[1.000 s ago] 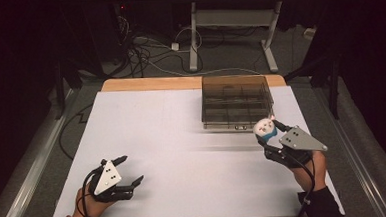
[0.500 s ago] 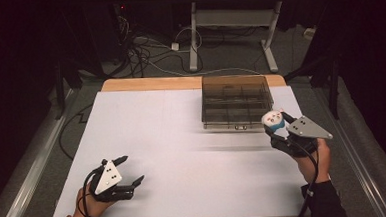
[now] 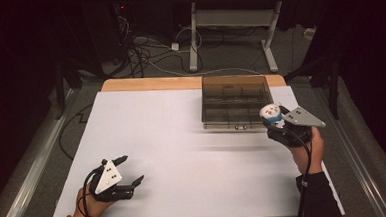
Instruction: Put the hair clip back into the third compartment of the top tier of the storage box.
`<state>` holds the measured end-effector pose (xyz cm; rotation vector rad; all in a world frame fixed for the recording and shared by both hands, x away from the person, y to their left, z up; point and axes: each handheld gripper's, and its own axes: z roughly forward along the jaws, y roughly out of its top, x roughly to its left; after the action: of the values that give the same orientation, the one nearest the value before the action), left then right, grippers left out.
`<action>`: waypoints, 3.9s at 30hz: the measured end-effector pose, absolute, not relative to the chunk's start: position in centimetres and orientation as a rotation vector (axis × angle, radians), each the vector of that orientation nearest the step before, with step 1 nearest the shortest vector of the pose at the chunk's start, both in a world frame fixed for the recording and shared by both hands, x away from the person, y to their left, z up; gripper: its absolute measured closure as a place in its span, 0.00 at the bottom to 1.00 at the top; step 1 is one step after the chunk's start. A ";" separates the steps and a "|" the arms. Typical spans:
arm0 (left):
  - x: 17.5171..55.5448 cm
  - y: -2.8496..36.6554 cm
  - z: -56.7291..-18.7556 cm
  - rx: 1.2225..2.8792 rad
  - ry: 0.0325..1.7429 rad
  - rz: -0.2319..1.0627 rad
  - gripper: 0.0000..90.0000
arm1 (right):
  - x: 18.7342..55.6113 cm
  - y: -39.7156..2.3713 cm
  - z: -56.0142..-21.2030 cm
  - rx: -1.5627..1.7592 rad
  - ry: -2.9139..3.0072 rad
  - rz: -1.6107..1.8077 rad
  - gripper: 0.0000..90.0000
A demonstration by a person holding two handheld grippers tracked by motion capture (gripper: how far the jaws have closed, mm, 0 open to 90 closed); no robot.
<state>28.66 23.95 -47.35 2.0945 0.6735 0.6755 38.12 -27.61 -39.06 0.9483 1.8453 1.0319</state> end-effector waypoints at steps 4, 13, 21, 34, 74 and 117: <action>28.7 24.0 -47.3 2.094 0.673 0.677 0.20 | 38.6 -27.3 -39.1 0.969 1.844 1.030 0.39; 28.6 24.0 -47.2 2.090 0.673 0.677 0.20 | 39.5 -26.7 -39.5 1.008 1.853 1.012 0.39; 28.6 23.9 -47.3 2.095 0.668 0.673 0.20 | 40.4 -26.6 -40.0 1.060 1.855 1.016 0.39; 28.6 23.9 -47.3 2.100 0.663 0.673 0.20 | 41.2 -26.3 -40.7 1.099 1.848 1.003 0.37; 28.5 23.6 -47.4 2.117 0.650 0.684 0.20 | 41.1 -27.9 -41.5 1.121 1.865 1.090 0.68; 28.3 23.5 -47.3 2.120 0.640 0.689 0.20 | 38.9 -26.3 -39.7 1.061 1.707 1.142 0.18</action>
<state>28.33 23.51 -47.33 2.1201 0.6399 0.6887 38.89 -26.29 -39.74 1.0606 1.7067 1.1420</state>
